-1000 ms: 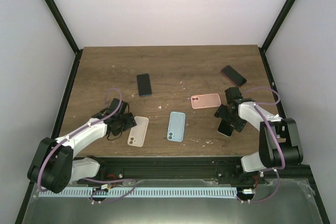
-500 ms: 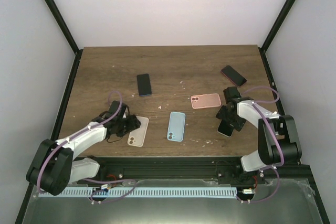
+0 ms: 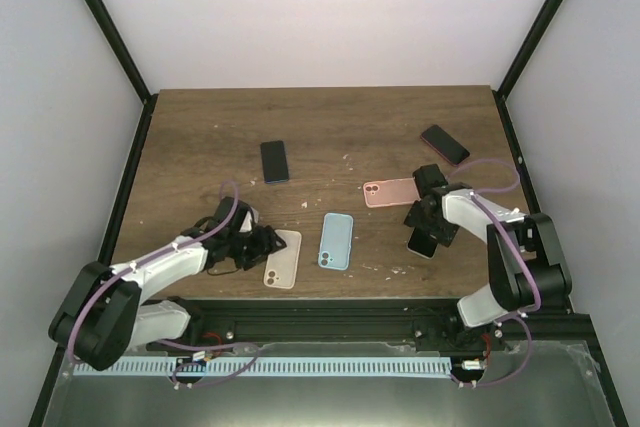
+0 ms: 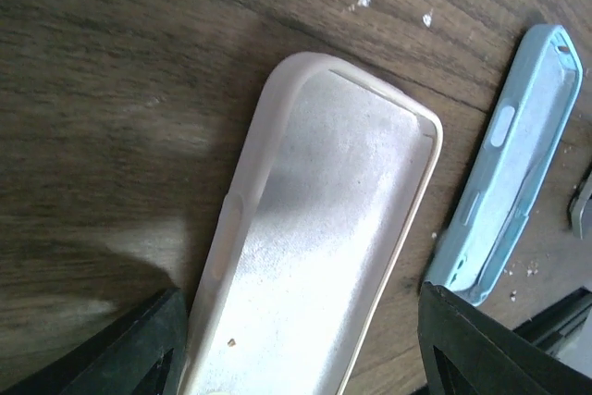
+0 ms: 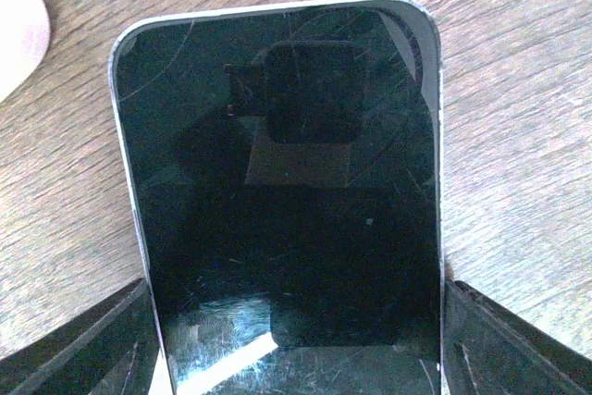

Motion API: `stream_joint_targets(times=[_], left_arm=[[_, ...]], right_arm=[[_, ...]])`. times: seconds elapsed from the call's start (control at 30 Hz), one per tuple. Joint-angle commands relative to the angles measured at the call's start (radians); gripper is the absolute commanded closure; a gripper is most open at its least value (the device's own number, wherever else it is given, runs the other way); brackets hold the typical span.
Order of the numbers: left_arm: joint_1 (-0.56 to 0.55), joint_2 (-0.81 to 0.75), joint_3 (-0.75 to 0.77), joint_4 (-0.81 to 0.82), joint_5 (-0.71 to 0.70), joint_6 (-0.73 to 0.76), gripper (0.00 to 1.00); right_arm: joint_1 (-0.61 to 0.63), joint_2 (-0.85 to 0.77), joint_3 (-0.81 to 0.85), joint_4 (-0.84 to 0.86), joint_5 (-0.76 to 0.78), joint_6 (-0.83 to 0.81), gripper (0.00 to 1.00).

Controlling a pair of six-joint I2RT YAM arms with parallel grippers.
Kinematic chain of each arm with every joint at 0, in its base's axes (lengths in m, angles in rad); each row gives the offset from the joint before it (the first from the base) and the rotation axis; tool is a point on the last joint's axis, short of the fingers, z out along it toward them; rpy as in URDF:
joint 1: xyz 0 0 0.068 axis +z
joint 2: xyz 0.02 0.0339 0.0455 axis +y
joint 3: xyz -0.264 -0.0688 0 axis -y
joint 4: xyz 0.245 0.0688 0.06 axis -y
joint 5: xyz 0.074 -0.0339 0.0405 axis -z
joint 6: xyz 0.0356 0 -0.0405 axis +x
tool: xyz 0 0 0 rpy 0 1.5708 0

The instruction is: Put the phone into the phone case

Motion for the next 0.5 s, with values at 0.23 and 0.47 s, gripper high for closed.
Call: stream_joint_targets(times=[0.23,0.47], left_arm=[[-0.008,-0.052,0.037,-0.201,-0.123,0.145,0.37],[-0.016,-0.002,0.017,-0.109,-0.095,0.149,0.43]], right_arm=[[0.067,-0.058,-0.049,0.006,-0.119,-0.008,0.29],[0.141,-0.143,-0.054,-0.014,-0.155,0.008,0.31]])
